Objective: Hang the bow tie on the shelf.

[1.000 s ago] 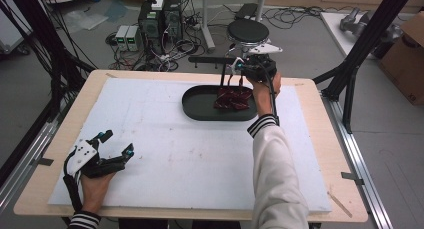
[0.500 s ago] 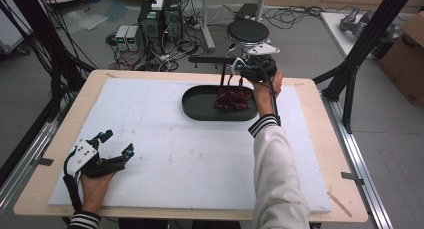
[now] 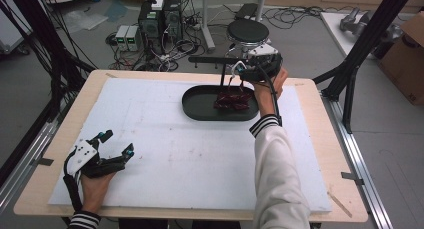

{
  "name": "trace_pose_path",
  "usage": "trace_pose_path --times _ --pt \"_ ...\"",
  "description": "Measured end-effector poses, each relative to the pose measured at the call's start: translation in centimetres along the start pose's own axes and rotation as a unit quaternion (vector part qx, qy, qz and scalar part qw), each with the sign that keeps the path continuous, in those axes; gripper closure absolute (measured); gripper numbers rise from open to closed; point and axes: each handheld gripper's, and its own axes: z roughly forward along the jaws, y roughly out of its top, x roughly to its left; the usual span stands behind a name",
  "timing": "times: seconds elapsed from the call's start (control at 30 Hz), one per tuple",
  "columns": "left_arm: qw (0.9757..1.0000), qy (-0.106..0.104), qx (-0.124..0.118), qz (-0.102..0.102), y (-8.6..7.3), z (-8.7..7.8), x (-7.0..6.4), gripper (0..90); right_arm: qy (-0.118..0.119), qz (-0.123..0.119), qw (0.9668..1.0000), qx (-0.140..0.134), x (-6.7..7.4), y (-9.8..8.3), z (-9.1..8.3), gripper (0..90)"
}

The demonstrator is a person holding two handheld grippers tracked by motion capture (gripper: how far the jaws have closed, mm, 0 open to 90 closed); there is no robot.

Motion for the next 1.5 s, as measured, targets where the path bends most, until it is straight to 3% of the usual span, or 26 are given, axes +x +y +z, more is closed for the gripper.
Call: trace_pose_path --times 0.33,0.47,0.7,0.83,0.9,1.03,1.17,1.33,1.5 --pt "1.0000 0.000 -0.001 0.000 0.0 0.0 0.0 11.1 0.005 -0.008 0.9997 0.021 0.1 -0.2 0.0 12.1" --pt "1.0000 0.000 0.000 0.000 0.0 0.0 0.0 11.1 0.011 -0.010 0.9997 0.017 0.2 0.0 -0.2 12.1" --pt "1.0000 0.000 0.000 0.000 0.0 0.0 0.0 11.1 0.025 -0.002 0.9997 -0.002 0.0 0.3 -1.7 12.0" --pt "1.0000 0.000 0.002 0.000 0.0 0.0 0.0 11.1 0.051 0.018 0.9980 -0.032 0.1 -0.1 -3.8 11.8" --pt "1.0000 0.001 0.001 0.001 0.0 0.0 0.0 11.1 0.073 0.030 0.9964 -0.030 0.1 -0.4 -4.9 11.8" --pt "1.0000 0.002 0.000 0.002 0.0 0.0 -0.1 11.1 0.111 0.048 0.9913 -0.051 0.0 -1.3 -7.1 11.7" --pt "1.0000 0.002 0.000 0.002 0.0 0.0 -0.1 11.1 0.153 0.069 0.9832 -0.072 0.1 -2.3 -9.8 11.4" --pt "1.0000 0.003 -0.001 0.003 0.0 0.0 -0.1 11.1 0.180 0.084 0.9742 -0.107 0.4 -4.2 -12.8 11.4" --pt "1.0000 0.002 -0.003 0.003 0.0 0.0 -0.1 11.1 0.191 0.107 0.9678 -0.125 0.9 -6.7 -15.1 11.4"
